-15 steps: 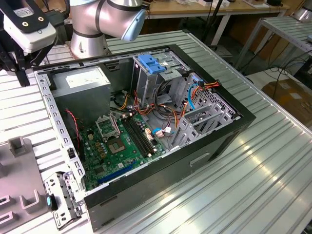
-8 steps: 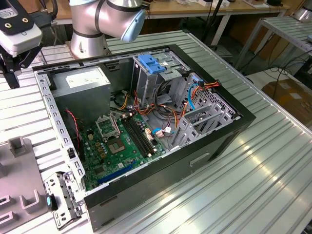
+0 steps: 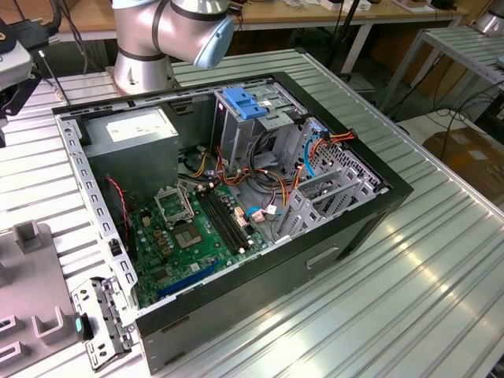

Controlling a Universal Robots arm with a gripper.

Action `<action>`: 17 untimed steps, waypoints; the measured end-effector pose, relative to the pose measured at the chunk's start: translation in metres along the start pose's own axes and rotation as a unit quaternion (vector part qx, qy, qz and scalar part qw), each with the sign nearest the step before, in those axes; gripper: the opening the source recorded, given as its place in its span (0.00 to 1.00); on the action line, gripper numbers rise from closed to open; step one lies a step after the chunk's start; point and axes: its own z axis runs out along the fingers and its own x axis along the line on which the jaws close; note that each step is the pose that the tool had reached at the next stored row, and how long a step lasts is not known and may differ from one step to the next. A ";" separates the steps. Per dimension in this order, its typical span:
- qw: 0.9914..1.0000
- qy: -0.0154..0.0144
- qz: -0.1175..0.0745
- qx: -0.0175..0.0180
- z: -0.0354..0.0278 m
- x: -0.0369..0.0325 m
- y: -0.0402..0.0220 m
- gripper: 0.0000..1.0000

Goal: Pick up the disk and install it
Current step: 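Reach for the disk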

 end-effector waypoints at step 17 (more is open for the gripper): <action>1.000 0.002 0.000 0.000 0.0008 0.0387 -0.0030 0.11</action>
